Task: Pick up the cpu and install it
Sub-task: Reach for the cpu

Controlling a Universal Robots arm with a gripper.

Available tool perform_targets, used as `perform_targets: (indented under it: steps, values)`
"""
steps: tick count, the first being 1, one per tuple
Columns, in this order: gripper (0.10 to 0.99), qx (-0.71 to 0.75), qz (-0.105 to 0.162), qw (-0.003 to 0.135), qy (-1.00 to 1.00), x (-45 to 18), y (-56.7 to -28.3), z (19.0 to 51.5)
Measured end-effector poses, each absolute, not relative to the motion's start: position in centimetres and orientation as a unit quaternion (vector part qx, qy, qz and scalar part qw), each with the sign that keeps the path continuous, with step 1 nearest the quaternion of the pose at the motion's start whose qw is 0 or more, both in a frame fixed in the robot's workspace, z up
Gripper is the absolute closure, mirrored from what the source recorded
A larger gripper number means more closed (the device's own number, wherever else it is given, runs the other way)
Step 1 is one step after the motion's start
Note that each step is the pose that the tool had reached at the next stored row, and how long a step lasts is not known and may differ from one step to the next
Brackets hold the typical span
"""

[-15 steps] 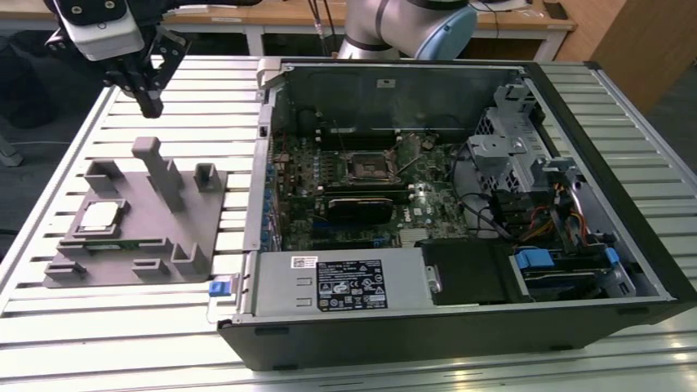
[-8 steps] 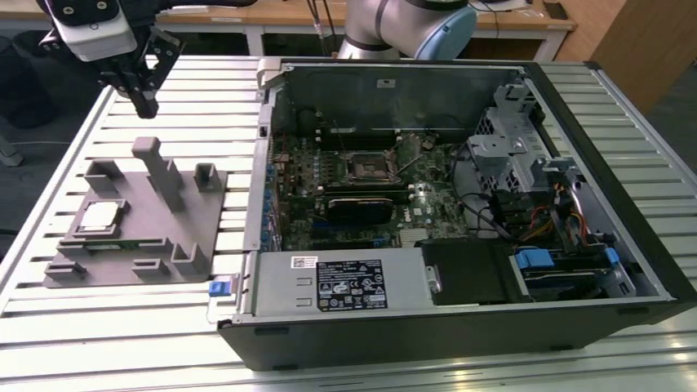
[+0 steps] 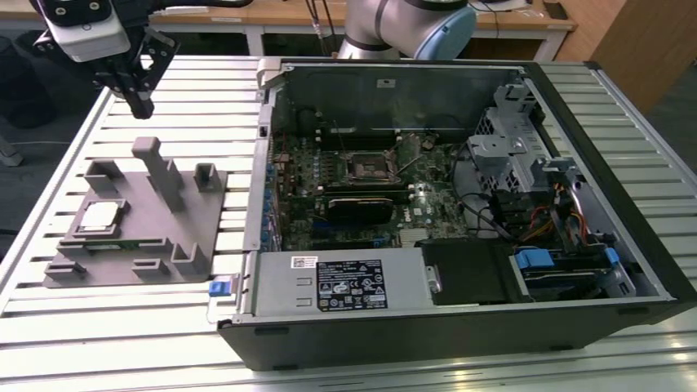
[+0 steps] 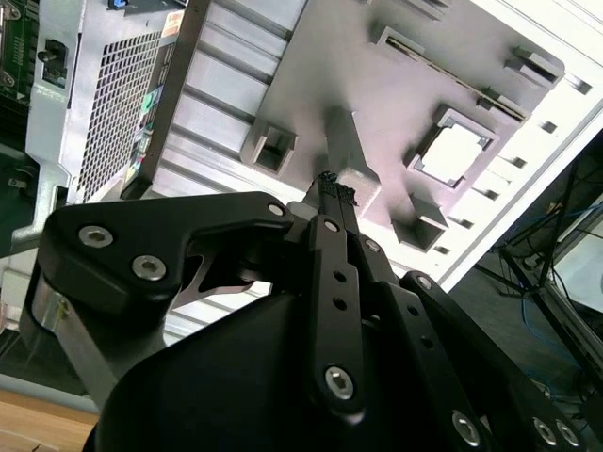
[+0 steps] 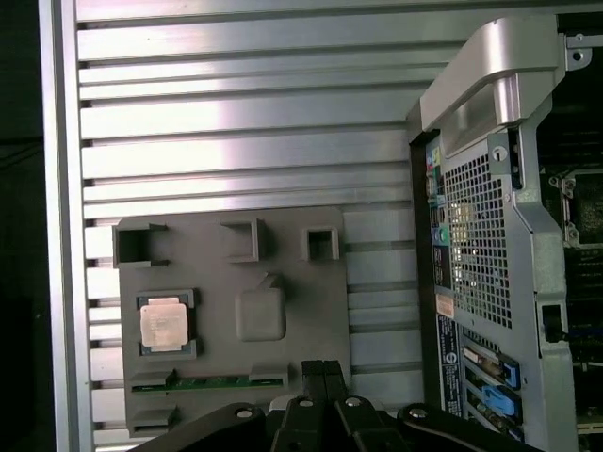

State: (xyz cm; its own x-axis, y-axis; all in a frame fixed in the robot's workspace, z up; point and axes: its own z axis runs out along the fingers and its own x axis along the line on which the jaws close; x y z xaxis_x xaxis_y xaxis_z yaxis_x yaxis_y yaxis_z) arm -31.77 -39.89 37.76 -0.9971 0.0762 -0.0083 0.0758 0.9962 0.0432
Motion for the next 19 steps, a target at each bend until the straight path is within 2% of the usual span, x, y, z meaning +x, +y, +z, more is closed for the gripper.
perform_targets:
  steps: [19]
  values:
    - [0.965,0.038,0.021,0.004,0.999,-33.4,-39.9,37.6]
